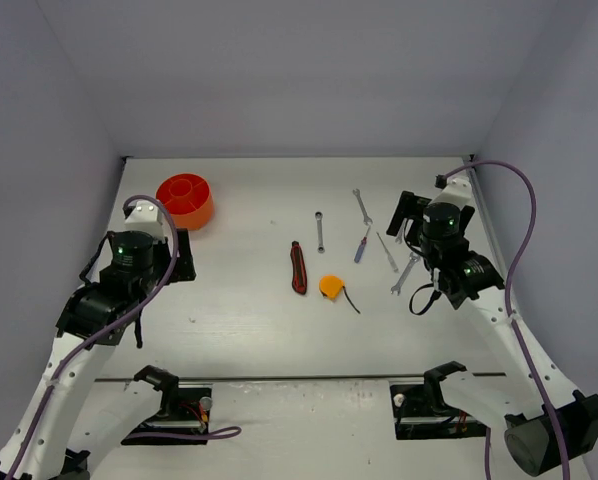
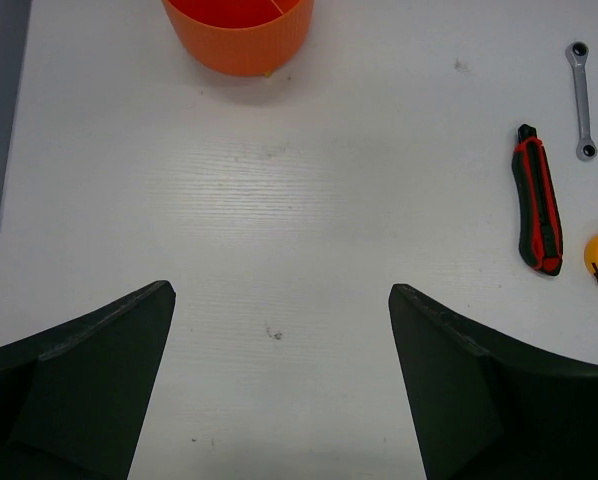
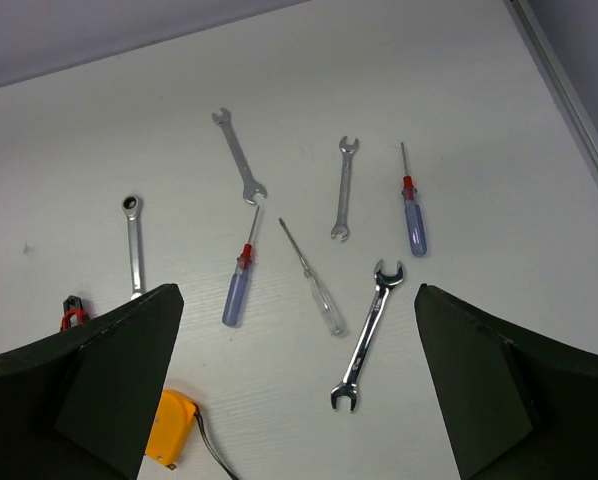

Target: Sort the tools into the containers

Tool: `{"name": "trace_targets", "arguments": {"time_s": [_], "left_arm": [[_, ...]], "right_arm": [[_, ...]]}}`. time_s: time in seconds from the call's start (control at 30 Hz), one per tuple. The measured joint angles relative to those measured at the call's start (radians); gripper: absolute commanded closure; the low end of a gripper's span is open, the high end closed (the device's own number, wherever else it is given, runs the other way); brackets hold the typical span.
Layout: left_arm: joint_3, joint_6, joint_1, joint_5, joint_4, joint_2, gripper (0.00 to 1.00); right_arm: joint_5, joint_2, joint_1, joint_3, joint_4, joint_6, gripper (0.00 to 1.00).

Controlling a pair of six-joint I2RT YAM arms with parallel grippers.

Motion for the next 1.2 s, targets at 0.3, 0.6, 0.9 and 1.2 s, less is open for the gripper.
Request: {"name": "trace_targets", "arguments": {"time_s": [0.3,0.6,0.9,1.2], "left_arm": [[0.028,-0.002,0.000,0.001,0.002,0.073,0.14],[0.032,-0.033,0.000,0.029,0.002,0.105,0.14],[0.047,-0.046,0.000,0.071,0.002,0.125,0.14],[0.046,-0.051,0.000,0.112,0.001,0.104,0.14]], "right_arm": [[0.050,-0.059,0.000,-0.092,-0.005,0.011,0.01],[0.150,-0.011,-0.015,-0.132,-0.033,0.111,0.22],[0.082,0.170,-0.203,-0.194,-0.079,0.276,0.36],[0.006,0.376,-0.210,-0.173,-0.077,0.345,0.38]]}}
